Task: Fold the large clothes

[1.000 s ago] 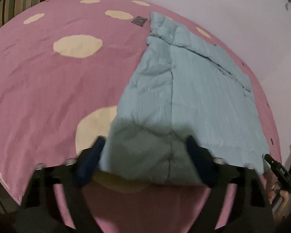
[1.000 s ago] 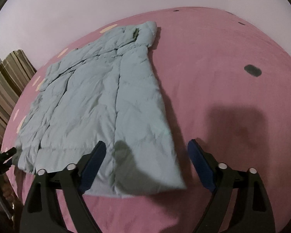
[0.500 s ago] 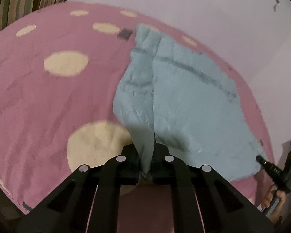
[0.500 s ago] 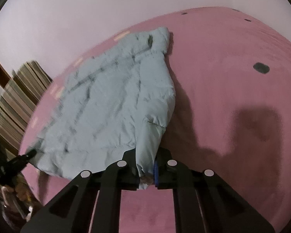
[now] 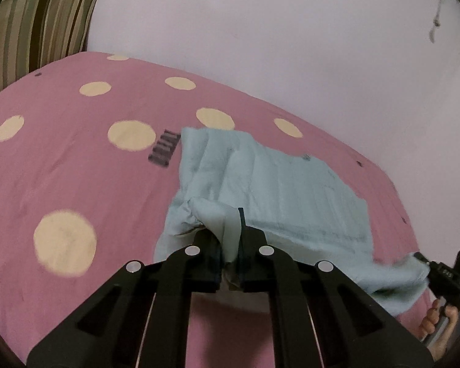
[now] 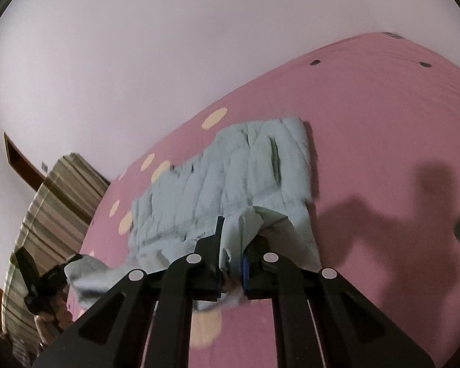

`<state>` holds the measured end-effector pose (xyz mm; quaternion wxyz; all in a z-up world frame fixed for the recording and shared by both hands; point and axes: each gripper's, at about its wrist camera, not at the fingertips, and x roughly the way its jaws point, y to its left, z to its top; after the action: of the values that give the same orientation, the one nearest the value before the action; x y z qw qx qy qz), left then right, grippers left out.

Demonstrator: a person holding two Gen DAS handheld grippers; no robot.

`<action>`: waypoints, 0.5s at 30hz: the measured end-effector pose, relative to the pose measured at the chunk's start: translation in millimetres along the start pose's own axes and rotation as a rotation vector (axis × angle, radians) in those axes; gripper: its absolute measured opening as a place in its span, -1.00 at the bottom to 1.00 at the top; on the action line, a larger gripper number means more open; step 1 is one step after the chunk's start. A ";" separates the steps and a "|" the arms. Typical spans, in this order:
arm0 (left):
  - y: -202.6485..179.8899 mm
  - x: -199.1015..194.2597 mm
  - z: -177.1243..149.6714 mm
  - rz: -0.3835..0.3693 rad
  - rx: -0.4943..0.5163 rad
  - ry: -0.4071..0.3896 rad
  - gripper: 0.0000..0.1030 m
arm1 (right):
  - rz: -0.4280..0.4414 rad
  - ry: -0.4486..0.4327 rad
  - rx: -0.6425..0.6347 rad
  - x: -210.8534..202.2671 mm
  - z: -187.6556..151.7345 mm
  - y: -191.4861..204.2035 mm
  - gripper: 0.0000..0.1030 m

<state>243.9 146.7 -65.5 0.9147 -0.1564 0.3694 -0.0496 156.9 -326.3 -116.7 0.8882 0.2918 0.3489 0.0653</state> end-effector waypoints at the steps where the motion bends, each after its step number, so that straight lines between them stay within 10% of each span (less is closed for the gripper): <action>1: -1.4 10.1 7.0 0.012 0.004 0.002 -0.87 | -0.010 -0.003 0.000 11.1 10.7 0.2 -0.84; 15: 11.4 170.4 31.7 0.148 0.038 0.159 -0.87 | -0.130 0.143 0.030 154.2 50.8 -39.5 -0.84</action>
<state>388.6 130.2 -160.2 0.8864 -0.1071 0.4504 -0.0014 302.2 -333.4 -198.8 0.8590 0.2763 0.4305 0.0231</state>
